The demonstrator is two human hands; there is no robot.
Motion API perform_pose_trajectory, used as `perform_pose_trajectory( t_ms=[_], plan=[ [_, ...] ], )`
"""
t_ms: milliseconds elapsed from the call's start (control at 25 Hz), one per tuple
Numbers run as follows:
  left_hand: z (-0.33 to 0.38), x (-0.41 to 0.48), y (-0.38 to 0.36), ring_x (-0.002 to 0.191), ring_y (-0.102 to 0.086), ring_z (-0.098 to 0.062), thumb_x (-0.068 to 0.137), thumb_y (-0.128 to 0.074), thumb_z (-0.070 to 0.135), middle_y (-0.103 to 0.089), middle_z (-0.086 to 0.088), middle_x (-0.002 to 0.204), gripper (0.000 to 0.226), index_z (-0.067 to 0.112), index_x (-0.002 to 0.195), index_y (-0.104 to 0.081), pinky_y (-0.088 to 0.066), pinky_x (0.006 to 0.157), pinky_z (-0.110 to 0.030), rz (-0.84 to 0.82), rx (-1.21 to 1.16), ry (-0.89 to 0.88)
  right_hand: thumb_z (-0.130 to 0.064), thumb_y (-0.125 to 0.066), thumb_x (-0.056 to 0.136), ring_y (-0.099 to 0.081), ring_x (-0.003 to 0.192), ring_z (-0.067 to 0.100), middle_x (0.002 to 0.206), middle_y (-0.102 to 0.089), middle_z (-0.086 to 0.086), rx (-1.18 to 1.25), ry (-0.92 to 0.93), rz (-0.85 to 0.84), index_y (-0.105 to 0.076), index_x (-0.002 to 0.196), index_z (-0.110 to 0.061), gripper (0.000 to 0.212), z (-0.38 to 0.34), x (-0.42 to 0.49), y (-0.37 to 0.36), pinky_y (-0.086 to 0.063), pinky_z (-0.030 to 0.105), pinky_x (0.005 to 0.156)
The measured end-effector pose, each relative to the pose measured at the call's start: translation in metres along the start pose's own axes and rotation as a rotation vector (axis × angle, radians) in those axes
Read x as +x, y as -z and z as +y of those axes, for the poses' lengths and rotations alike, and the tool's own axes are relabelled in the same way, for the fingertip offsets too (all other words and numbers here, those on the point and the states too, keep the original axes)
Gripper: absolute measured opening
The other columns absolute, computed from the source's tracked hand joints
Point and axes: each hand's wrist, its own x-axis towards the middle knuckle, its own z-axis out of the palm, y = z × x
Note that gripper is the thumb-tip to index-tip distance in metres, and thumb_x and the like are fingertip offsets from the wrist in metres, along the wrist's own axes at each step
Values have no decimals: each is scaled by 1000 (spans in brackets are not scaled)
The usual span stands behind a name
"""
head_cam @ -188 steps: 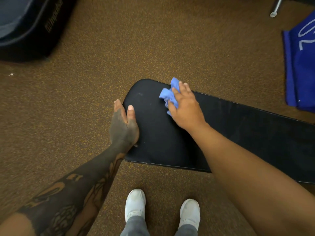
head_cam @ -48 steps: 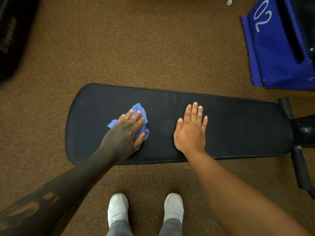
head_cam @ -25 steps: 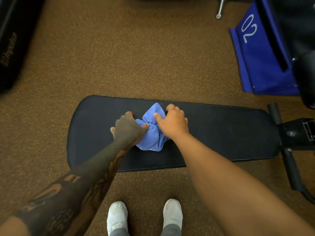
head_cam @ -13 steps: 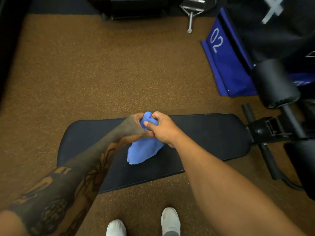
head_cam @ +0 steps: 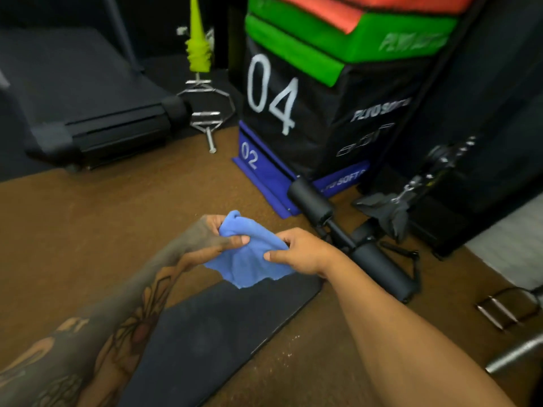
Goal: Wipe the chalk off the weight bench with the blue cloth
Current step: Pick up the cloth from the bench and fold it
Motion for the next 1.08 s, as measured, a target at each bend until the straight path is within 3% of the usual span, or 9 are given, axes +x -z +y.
perform_pose_trajectory(
  t_ms=[120, 280, 400, 520, 680, 800, 960, 1040, 1080],
  plan=[
    [86, 19, -22, 75, -67, -6, 53, -87, 44, -73, 4, 79, 41, 24, 85, -71, -53, 66, -20, -114, 88, -127, -19, -65, 86, -51, 64, 9, 73, -59, 3, 37, -3, 259, -63, 85, -7, 12, -19, -50, 61, -44, 29, 61],
    [178, 39, -72, 71, -65, -15, 77, -78, 41, -70, 4, 73, 17, 28, 79, -68, -53, 63, -30, -190, 126, -293, -15, -62, 84, -44, 60, 15, 67, -48, 8, 50, -46, 499, -54, 82, 5, 22, -36, -115, 137, -39, 32, 56],
    [224, 51, -121, 75, -71, -10, 89, -69, 27, -74, 3, 81, 5, 22, 90, -69, -54, 61, -21, -241, 129, -364, -21, -63, 84, -47, 63, 17, 72, -51, 11, 12, -124, 601, -56, 88, 5, 27, -32, -158, 181, -41, 33, 57],
    [248, 67, -166, 85, -71, -11, 92, -65, 28, -75, 0, 91, 17, 15, 101, -69, -54, 68, -22, -303, 107, -377, -25, -67, 83, -51, 65, 18, 75, -56, 14, 38, -187, 679, -59, 88, 2, 28, -13, -194, 212, -45, 33, 59],
    [245, 95, -210, 99, -71, -23, 87, -70, 27, -74, -8, 103, 26, 13, 108, -69, -56, 79, -34, -397, 29, -291, -23, -68, 86, -56, 66, 18, 73, -56, 8, 87, -255, 689, -59, 78, -6, 21, 24, -228, 227, -51, 34, 59],
    [220, 118, -233, 99, -70, -27, 79, -77, 28, -75, -9, 102, 35, 13, 109, -70, -57, 83, -44, -371, 41, -225, -20, -66, 88, -61, 69, 23, 76, -58, 13, 126, -321, 662, -61, 86, 2, 22, 61, -234, 220, -56, 33, 55],
    [169, 133, -257, 76, -70, -6, 89, -69, 26, -76, 4, 82, 9, 21, 96, -71, -53, 63, -29, -348, 178, -295, -20, -66, 88, -56, 66, 20, 73, -55, 9, 178, -413, 666, -60, 78, -6, 18, 112, -218, 193, -52, 36, 58],
    [149, 153, -267, 81, -70, -3, 93, -63, 20, -77, 5, 86, 13, 16, 103, -71, -53, 66, -22, -450, 206, -280, -20, -65, 87, -52, 66, 19, 73, -54, 8, 168, -453, 667, -57, 73, -12, 19, 137, -200, 179, -46, 35, 62],
    [135, 175, -272, 91, -70, -10, 93, -60, 14, -76, -2, 97, 22, 10, 113, -69, -55, 75, -26, -580, 264, -257, -20, -64, 87, -51, 66, 19, 73, -54, 9, 170, -474, 662, -55, 70, -14, 21, 151, -188, 172, -43, 34, 62]
  ],
)
